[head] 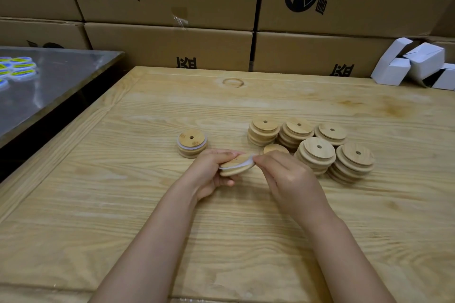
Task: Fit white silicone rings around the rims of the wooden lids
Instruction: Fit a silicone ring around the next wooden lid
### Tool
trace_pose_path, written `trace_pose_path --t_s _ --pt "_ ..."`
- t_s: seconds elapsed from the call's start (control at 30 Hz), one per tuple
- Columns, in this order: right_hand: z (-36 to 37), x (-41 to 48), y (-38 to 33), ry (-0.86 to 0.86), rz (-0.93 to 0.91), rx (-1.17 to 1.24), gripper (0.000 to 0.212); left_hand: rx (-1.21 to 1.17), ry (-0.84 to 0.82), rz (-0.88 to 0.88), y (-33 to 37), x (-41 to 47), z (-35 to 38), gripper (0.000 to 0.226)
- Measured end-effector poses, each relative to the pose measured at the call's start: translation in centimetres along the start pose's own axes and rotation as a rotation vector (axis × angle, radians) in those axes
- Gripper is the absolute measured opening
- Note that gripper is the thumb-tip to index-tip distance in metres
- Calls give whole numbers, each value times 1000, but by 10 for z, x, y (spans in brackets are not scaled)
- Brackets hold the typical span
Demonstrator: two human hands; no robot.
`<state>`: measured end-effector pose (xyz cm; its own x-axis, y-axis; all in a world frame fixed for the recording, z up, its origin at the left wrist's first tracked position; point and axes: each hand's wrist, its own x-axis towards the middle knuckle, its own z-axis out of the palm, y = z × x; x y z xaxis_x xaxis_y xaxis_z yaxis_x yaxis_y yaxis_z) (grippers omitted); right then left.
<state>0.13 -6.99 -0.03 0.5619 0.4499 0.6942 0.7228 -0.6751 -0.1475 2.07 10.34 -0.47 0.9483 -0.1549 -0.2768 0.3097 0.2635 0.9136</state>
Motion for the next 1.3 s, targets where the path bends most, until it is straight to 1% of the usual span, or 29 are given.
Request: trace_pose_path --t_s 0.1,0.23,0.37,0.5,0.67,0.83,0.93,1.0,1.17,1.3 --pt "-2 1 -1 -25 -17 33 24 31 -30 -22 0 -1 -1 23" --pt "-5 3 -5 -31 -10 74 9 41 -26 -28 1 -1 0 25" --pt "-7 3 -8 -32 -22 40 9 43 21 -28 1 1 2 25" --pt "-6 3 -10 -22 5 -34 16 81 88 -7 -2 2 5 22" --pt "-3 1 -10 -37 15 -82 11 115 133 11 -5 5 7 22" --pt "-2 0 -6 -52 4 -39 1 121 104 9 -4 5 4 22" --pt "-1 0 -4 -64 9 2 6 116 66 0 -3 4 3 22" --pt "-2 0 -2 -63 9 37 6 114 37 -10 -2 3 1 22" --pt "-3 3 -5 -21 2 27 7 112 -14 -13 0 1 -1 22" --pt "-3 1 -5 -15 34 52 6 85 -35 30 -2 1 -1 24"
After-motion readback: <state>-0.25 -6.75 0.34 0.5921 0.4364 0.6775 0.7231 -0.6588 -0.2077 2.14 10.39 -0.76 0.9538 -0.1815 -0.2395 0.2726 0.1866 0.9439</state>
